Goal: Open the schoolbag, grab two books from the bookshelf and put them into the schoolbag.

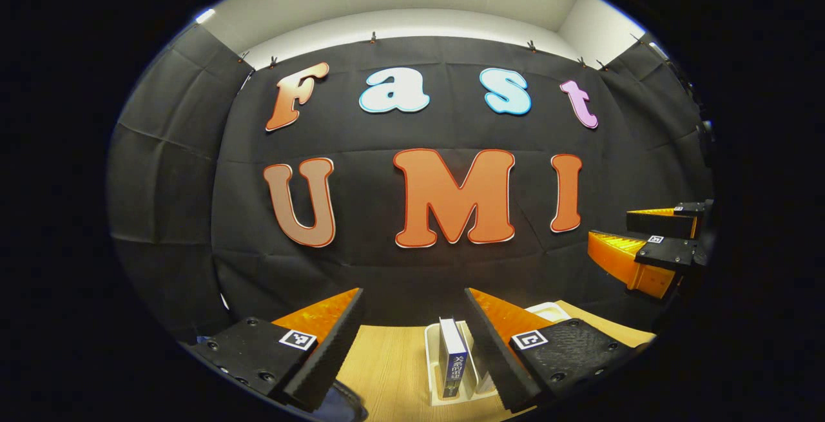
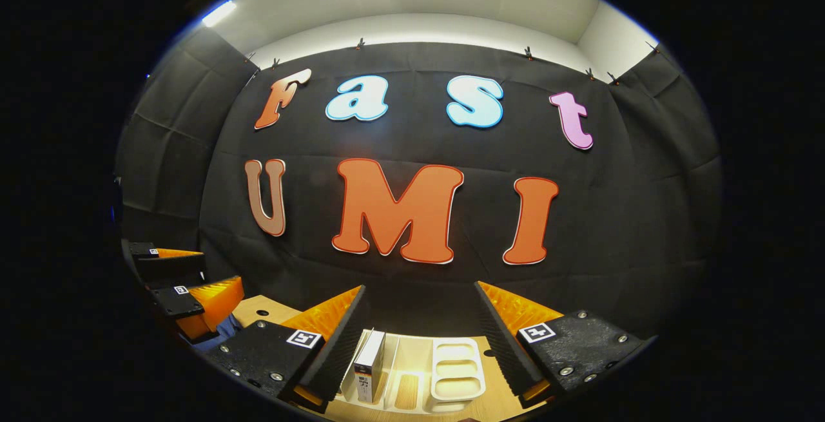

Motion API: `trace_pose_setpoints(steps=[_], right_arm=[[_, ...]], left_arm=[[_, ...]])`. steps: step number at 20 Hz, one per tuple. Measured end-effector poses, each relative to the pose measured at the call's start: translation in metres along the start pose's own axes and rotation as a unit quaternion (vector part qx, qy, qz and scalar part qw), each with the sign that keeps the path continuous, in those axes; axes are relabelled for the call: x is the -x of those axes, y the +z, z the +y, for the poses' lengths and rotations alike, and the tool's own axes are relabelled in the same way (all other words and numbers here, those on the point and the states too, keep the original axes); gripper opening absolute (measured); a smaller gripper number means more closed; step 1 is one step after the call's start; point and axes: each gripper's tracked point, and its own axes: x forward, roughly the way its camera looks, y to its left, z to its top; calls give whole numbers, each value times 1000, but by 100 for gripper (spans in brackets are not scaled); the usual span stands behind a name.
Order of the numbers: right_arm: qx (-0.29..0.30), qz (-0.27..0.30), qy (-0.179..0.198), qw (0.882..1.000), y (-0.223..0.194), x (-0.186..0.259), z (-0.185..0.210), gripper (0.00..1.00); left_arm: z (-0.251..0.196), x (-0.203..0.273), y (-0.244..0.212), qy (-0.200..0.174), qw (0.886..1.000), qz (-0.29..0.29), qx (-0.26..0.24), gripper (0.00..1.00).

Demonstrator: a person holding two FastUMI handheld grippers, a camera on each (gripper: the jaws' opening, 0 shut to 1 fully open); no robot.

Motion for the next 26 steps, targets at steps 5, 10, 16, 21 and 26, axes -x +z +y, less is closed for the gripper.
trace_pose_setpoints(steps=[5,10,16,21,26], right_arm=[[3,5,0,1000,-3,0,0,95],[-1,5,-4,1000,-4,1,-6,95],[-5,16,-15,1000,-12,0,-16,95],[-3,24,-15,1000,-18,-1,-18,95],[-4,41,-8,999,-31,-1,-14,95]], left_arm=[[2,2,-3,5,1000,7,4,94],[12,4,-11,15,1000,21,-9,94],[36,18,-45,37,995,88,-42,94],[58,37,-84,54,982,164,-81,97],[76,53,-116,22,957,227,-178,96]])
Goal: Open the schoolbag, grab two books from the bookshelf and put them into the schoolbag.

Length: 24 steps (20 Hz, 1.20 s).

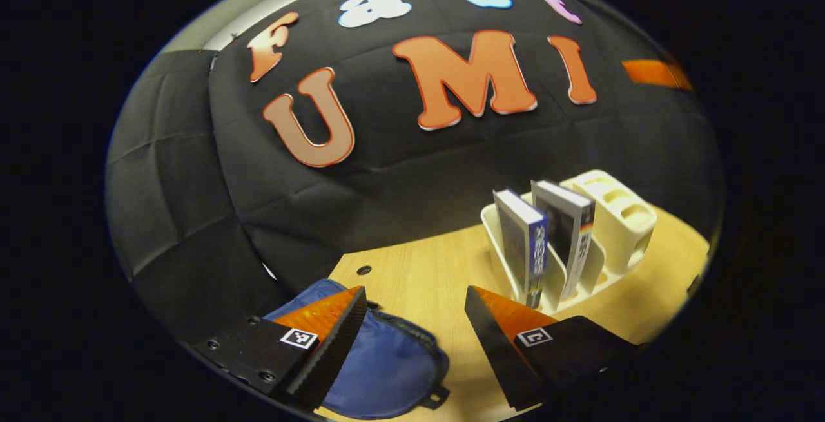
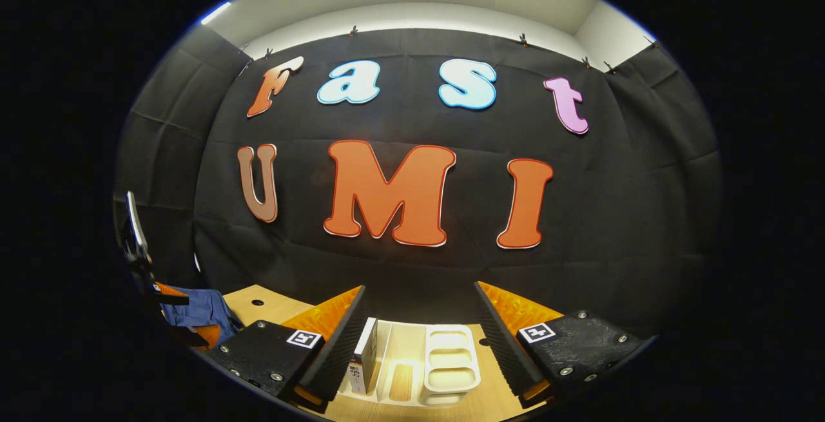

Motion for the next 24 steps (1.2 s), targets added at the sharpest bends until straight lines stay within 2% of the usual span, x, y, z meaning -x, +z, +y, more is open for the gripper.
trace_pose_setpoints(steps=[4,7,11,19,21,24], right_arm=[[-1,13,2,1000,-12,-1,1,95],[1,24,1,1000,-22,2,-1,95],[2,47,-3,999,-39,3,-6,95],[6,63,6,998,-50,1,1,95],[8,61,9,998,-50,0,3,95],[8,61,7,998,-50,1,1,95]], left_arm=[[1,-8,-31,-7,994,29,-101,96],[-7,3,-68,-4,987,61,-151,95],[-10,12,-123,7,969,140,-205,96],[-13,8,-188,-1,942,204,-268,98],[-10,10,-205,1,937,226,-268,97],[-5,14,-216,13,935,248,-253,95]])
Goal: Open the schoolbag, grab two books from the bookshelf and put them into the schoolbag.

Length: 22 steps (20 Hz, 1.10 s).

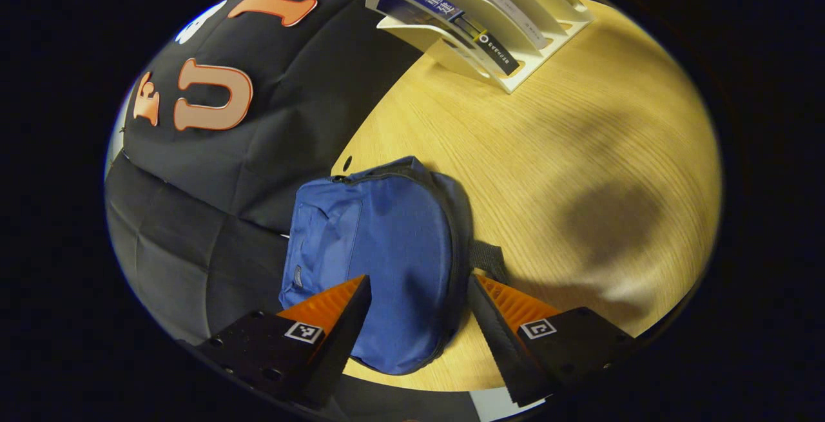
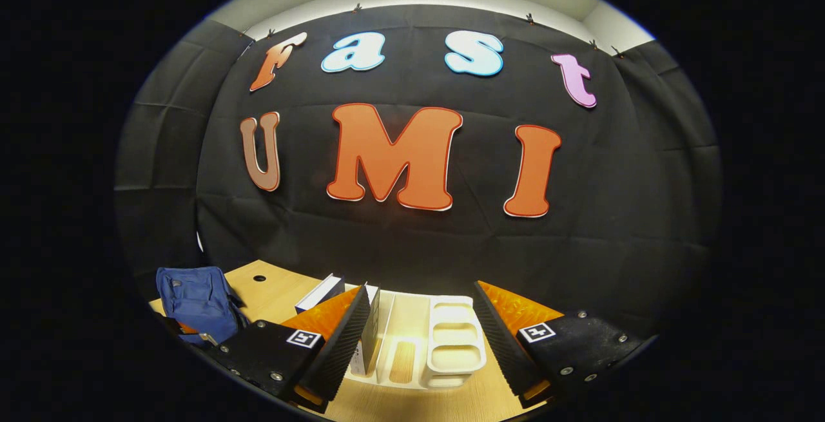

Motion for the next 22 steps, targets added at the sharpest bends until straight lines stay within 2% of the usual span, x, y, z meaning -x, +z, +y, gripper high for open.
trace_pose_setpoints(steps=[2,3,4,5,6,7,9,12,13,19,22], right_arm=[[-2,2,0,1000,0,-1,0,95],[-2,2,0,1000,-1,-1,1,95],[-2,2,1,1000,0,-1,1,95],[-1,2,1,1000,-1,-1,1,95],[-1,2,1,1000,-1,-1,0,95],[0,2,1,1000,-1,-1,0,95],[1,3,2,1000,-2,0,0,95],[-2,9,10,1000,-6,0,4,95],[-6,6,15,1000,-4,1,6,95],[-29,-1,98,995,3,-5,59,95],[-24,7,116,993,5,-16,79,95]], left_arm=[[-3,-2,-3,-6,1000,9,11,93],[-7,-2,-2,-12,1000,9,16,84],[-11,-3,-3,-17,1000,10,17,79],[-15,-4,-3,-22,1000,14,15,65],[-18,-5,-3,-25,1000,13,13,60],[-21,-5,-3,-27,999,17,13,47],[-22,-5,-1,-33,999,21,21,33],[-17,-3,0,-40,999,26,26,22],[-16,-3,2,-53,998,26,31,12],[23,10,20,-110,987,7,115,7],[49,19,32,-116,986,-18,119,6]])
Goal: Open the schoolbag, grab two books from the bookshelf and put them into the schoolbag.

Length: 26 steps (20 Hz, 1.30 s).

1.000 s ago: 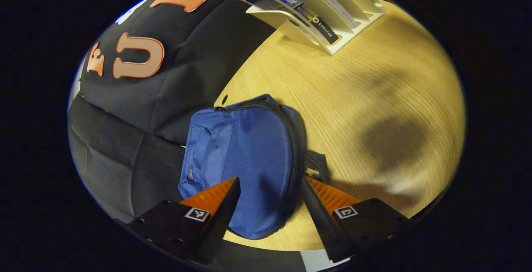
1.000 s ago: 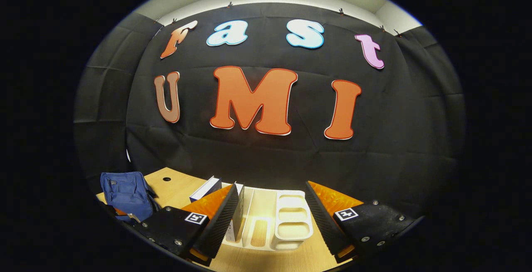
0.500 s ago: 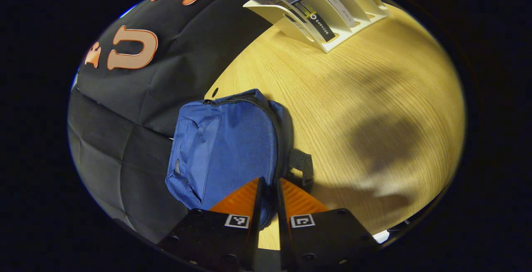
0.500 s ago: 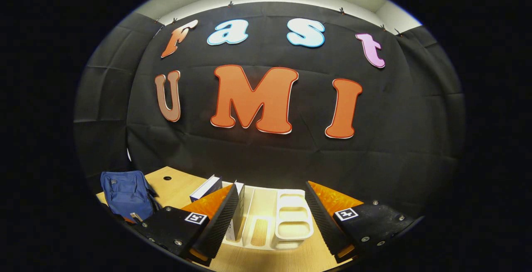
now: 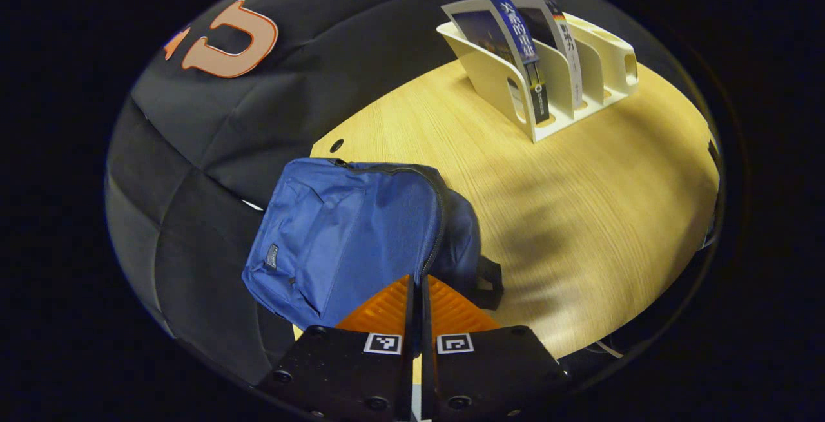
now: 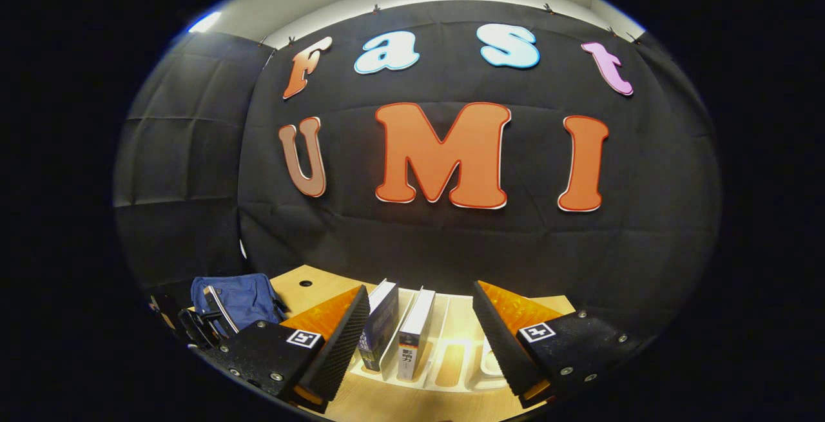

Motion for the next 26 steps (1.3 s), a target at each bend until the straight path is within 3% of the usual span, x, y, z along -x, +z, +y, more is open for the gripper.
trace_pose_setpoints(steps=[5,6,7,9,15,20,26], right_arm=[[11,9,2,1000,7,-25,19,95],[14,15,0,1000,5,-30,21,100],[15,21,0,1000,4,-34,24,95],[20,41,1,999,-2,-48,32,95],[46,110,5,993,-22,-87,66,95],[99,206,-4,974,-60,-122,82,96],[85,296,-25,951,-93,-154,76,97]], left_arm=[[32,24,28,-18,999,-34,27,5],[41,30,33,-19,998,-41,34,6],[50,34,39,-20,998,-48,44,5],[67,44,48,-23,996,-61,64,6],[127,59,75,-68,982,-107,143,5],[164,58,93,-98,974,-132,158,6],[169,48,104,-122,970,-150,147,5]])
